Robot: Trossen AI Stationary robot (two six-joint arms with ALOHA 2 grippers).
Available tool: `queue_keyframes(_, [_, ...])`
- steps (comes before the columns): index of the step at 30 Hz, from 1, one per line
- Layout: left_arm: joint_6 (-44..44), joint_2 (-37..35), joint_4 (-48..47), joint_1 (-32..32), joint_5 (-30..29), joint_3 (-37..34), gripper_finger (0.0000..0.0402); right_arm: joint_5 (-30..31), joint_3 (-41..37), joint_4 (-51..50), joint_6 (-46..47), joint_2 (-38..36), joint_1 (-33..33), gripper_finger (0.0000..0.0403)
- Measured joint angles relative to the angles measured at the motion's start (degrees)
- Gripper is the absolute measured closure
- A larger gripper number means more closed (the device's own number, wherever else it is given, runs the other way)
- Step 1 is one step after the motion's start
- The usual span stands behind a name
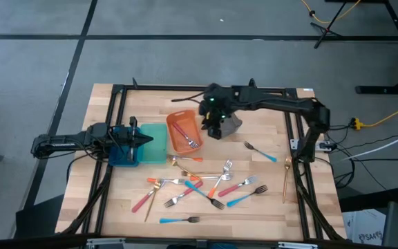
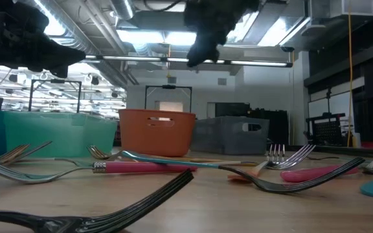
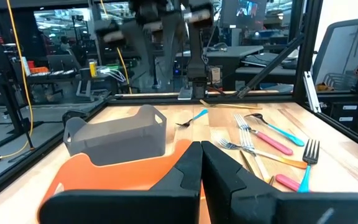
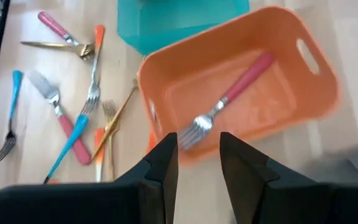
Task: Sort silverware by color (type)
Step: Put the blue fork into the black bin
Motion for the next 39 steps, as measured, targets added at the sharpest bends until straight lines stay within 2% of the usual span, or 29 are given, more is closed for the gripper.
queue_keyframes(9, [0.0,0.0,0.0,0.0,0.0,0.0,0.04,7.5,0.0,-12.8,3.0,-11.1,0.0,0.0294])
queue_keyframes(14, [0.0,0.0,0.0,0.0,0.0,0.0,0.04,10.9,-3.8,-15.2,6.1,-17.7,0.6,0.0294])
queue_keyframes(20, [0.0,0.0,0.0,0.0,0.1,0.0,0.04,16.6,-12.6,-16.1,10.7,-26.5,3.3,0.0294])
queue_keyframes(29, [0.0,0.0,0.0,0.0,0.0,0.0,0.04,21.5,-29.3,-16.0,23.6,-38.1,6.1,0.0295])
queue_keyframes(39, [0.0,0.0,0.0,0.0,0.1,0.0,0.04,21.9,-45.4,-15.8,31.4,-41.5,8.4,0.0295])
